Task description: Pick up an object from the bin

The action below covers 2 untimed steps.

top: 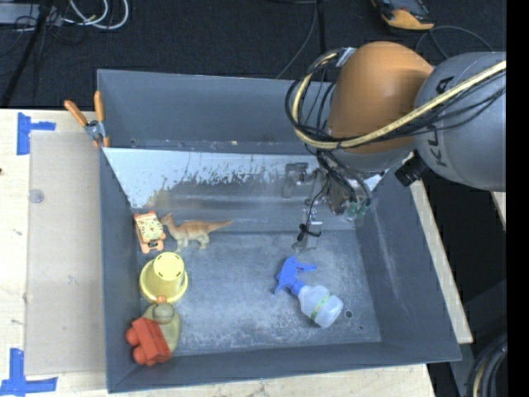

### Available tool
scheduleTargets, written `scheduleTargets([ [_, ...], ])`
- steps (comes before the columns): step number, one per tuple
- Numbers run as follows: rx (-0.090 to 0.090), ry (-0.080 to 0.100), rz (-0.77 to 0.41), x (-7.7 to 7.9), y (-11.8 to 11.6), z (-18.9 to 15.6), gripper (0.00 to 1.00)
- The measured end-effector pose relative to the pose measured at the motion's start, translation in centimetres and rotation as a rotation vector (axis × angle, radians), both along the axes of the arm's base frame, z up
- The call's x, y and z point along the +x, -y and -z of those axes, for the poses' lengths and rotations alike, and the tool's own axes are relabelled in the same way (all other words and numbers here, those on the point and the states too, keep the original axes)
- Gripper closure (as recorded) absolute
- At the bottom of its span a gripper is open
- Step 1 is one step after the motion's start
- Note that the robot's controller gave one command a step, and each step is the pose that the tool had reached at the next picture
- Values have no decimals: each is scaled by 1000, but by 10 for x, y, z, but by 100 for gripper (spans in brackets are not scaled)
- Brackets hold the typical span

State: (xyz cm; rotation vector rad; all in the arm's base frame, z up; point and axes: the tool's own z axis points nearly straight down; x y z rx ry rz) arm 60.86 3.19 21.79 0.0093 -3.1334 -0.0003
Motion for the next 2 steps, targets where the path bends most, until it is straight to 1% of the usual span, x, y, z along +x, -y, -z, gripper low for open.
scheduleTargets([
  [1,0,8,1,1,0,-5,0],
  [2,0,8,67,-17,26,58,0],
])
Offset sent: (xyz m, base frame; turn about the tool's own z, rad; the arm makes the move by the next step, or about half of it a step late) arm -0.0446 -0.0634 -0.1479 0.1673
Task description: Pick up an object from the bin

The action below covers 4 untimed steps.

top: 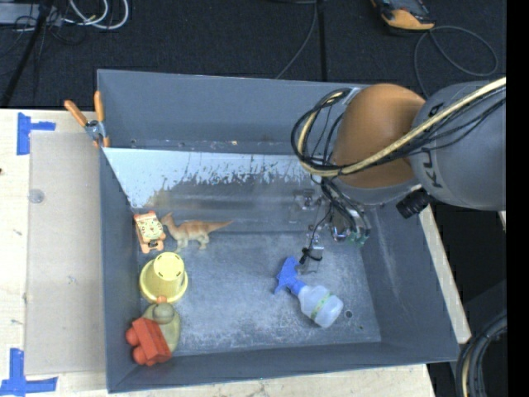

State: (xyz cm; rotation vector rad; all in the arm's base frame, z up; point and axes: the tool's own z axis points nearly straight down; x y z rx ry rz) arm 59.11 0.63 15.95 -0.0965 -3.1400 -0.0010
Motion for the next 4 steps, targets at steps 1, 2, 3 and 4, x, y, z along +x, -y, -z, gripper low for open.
scheduleTargets([
  [1,0,-9,155,-39,53,15,0],
  [2,-1,-1,228,-47,57,16,0],
  [3,0,-6,395,-108,53,82,0],
  [4,1,27,280,-126,57,106,100],
])
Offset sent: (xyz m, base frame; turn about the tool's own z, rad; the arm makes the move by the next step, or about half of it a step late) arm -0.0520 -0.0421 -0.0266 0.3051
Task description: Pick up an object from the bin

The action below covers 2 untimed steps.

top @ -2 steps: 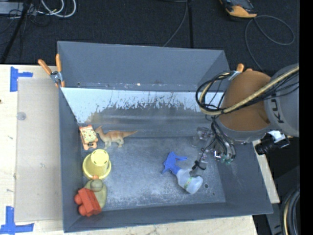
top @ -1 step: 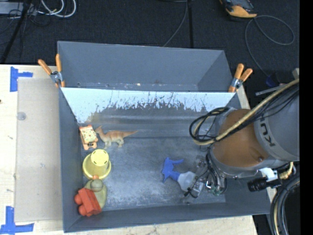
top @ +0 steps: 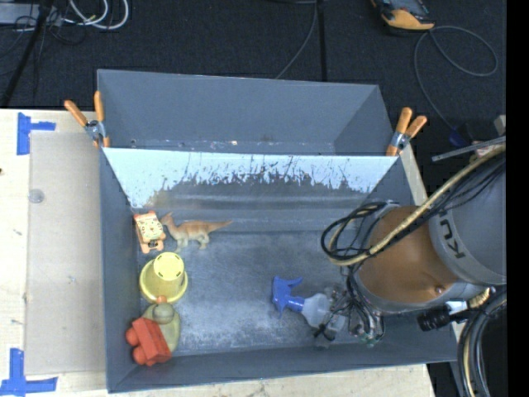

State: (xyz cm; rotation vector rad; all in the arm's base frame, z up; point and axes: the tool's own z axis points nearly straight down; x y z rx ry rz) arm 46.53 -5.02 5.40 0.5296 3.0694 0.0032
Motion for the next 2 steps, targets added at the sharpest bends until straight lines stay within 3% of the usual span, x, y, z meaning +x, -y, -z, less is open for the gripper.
scheduleTargets([
  [1,2,-32,-84,6,1,-10,100],
  [2,2,-30,-92,5,1,-17,100],
])
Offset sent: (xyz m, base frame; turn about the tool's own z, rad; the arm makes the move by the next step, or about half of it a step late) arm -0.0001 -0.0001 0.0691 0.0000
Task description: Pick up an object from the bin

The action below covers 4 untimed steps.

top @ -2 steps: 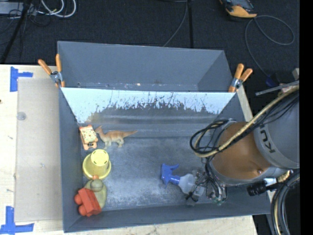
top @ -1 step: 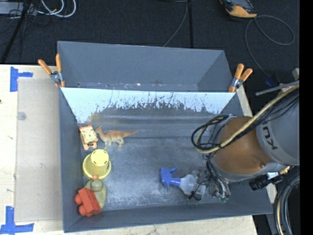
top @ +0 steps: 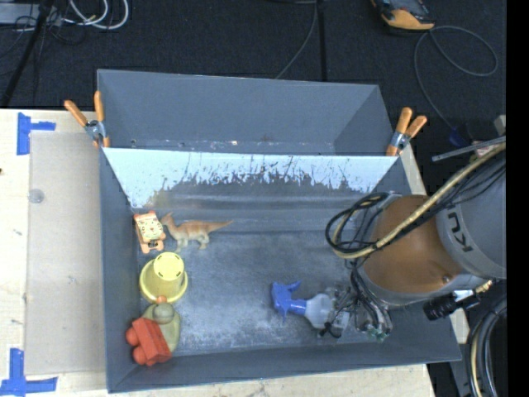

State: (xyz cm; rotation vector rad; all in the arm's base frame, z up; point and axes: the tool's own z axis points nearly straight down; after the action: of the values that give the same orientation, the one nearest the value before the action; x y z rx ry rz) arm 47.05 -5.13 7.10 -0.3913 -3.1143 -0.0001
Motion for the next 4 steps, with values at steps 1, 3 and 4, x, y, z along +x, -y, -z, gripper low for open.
scheduleTargets([
  [1,0,1,25,-1,0,-17,100],
  [3,-1,4,17,1,1,-29,100],
  [4,0,2,10,0,0,-34,100],
])
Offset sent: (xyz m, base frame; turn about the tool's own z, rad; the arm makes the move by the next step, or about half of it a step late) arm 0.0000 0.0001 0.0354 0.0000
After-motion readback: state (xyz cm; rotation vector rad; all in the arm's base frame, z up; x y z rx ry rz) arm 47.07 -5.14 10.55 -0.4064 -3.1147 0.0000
